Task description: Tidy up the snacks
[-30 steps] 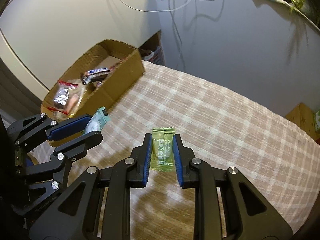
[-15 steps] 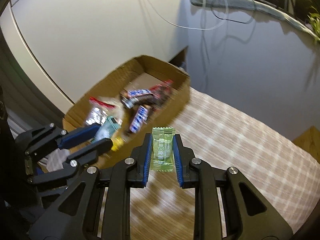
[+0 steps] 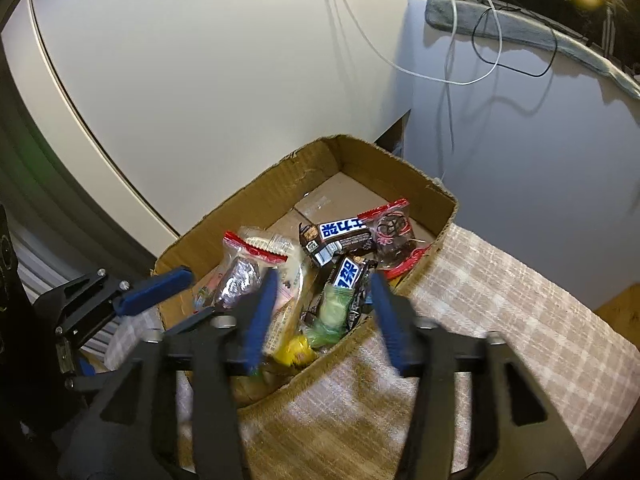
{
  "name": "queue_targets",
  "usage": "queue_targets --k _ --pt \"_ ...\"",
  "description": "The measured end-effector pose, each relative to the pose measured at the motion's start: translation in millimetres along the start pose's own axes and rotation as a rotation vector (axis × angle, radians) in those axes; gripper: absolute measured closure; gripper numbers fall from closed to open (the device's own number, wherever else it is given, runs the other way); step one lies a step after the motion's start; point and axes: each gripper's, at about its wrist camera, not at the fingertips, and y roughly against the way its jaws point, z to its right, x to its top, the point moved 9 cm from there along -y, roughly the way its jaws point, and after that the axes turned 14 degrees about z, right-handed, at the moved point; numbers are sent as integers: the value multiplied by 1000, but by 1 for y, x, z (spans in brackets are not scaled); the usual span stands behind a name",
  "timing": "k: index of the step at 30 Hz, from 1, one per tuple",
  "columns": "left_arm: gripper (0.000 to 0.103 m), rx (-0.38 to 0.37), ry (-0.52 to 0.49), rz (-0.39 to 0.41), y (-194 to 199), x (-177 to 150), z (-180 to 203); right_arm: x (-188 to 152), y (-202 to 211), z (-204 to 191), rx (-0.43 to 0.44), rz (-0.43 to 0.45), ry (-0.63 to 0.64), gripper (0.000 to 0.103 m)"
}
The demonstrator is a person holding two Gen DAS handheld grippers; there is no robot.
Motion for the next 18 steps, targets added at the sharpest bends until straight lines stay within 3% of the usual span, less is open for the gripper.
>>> queue_targets --k 9,18 --pt "63 34 17 39 26 8 0 -3 44 8 9 64 -55 46" --pt "39 60 53 85 63 12 9 -22 98 3 -55 153 8 40"
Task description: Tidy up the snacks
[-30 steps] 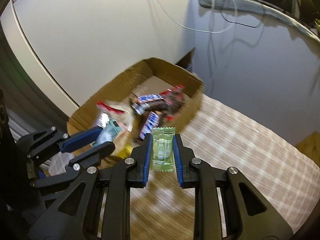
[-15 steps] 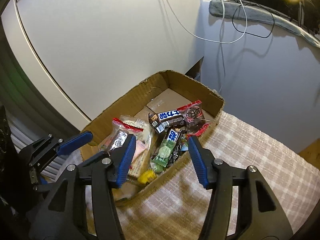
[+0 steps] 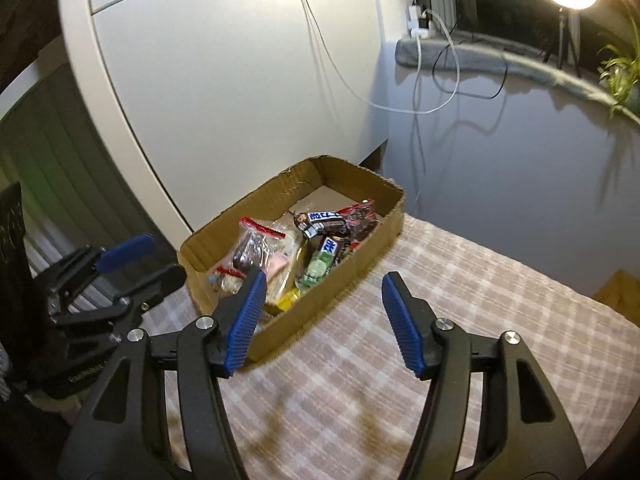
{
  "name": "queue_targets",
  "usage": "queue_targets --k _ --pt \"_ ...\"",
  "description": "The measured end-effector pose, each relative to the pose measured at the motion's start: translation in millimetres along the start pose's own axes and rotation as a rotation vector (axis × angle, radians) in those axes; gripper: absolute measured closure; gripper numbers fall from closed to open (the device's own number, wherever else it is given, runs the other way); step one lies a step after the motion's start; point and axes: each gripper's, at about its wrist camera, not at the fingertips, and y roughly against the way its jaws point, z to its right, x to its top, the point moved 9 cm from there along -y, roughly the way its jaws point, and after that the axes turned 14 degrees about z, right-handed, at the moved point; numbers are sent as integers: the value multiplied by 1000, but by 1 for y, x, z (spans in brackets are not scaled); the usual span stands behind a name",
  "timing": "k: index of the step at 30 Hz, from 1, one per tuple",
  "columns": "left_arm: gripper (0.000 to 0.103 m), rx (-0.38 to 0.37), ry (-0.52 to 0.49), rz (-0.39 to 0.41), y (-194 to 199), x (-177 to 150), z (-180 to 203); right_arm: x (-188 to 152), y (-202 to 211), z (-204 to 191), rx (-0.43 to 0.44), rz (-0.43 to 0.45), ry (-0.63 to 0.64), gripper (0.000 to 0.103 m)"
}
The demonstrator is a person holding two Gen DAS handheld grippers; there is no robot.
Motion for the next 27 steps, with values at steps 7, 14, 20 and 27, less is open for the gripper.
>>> queue_targets --k 7,14,20,27 --pt "31 36 8 20 18 3 4 -5 32 3 -93 73 51 13" --pt "24 50 6 34 27 5 12 -9 46 5 -141 83 91 13" --pt "24 53 2 35 32 6 16 -10 55 7 -147 97 85 13" --pt "24 50 2 33 34 5 19 -12 61 10 -152 100 78 13"
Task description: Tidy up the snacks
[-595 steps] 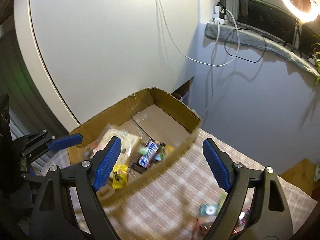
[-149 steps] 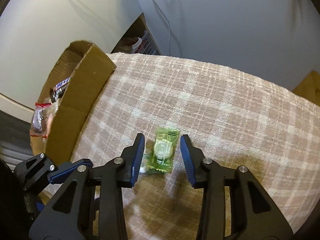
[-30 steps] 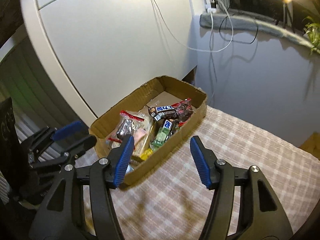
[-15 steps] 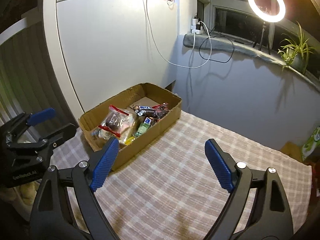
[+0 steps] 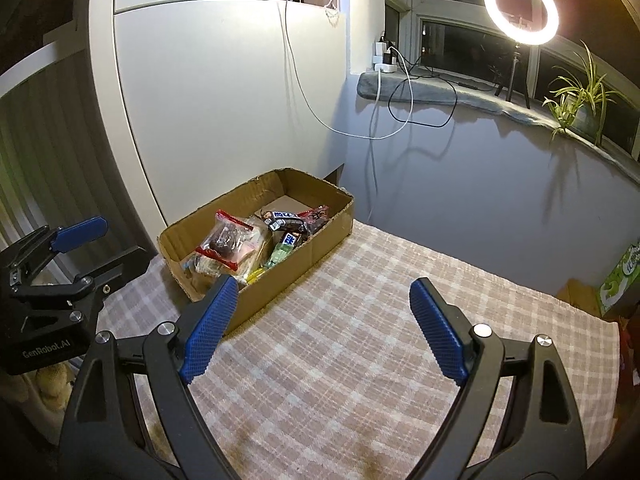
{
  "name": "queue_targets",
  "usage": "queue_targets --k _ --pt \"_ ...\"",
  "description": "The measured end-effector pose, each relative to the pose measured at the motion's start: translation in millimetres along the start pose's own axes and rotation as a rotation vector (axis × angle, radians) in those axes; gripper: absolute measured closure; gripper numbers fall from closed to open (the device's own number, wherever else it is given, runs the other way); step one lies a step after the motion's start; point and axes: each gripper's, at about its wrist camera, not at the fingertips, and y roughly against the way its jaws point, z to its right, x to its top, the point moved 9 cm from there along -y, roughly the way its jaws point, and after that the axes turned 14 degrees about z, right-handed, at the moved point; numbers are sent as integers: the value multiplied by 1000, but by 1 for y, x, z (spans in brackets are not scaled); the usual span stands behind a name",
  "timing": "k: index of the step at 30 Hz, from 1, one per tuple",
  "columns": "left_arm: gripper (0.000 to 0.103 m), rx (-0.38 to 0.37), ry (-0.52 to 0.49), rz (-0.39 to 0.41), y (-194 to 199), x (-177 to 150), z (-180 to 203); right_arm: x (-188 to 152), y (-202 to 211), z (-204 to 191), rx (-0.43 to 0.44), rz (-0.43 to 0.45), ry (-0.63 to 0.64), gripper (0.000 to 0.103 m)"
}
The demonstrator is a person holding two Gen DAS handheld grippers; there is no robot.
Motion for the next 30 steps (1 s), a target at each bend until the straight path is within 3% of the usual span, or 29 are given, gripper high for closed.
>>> queue_targets --k 30 --pt "24 5 -7 -11 1 -5 0 -5 5 4 -3 -6 -14 13"
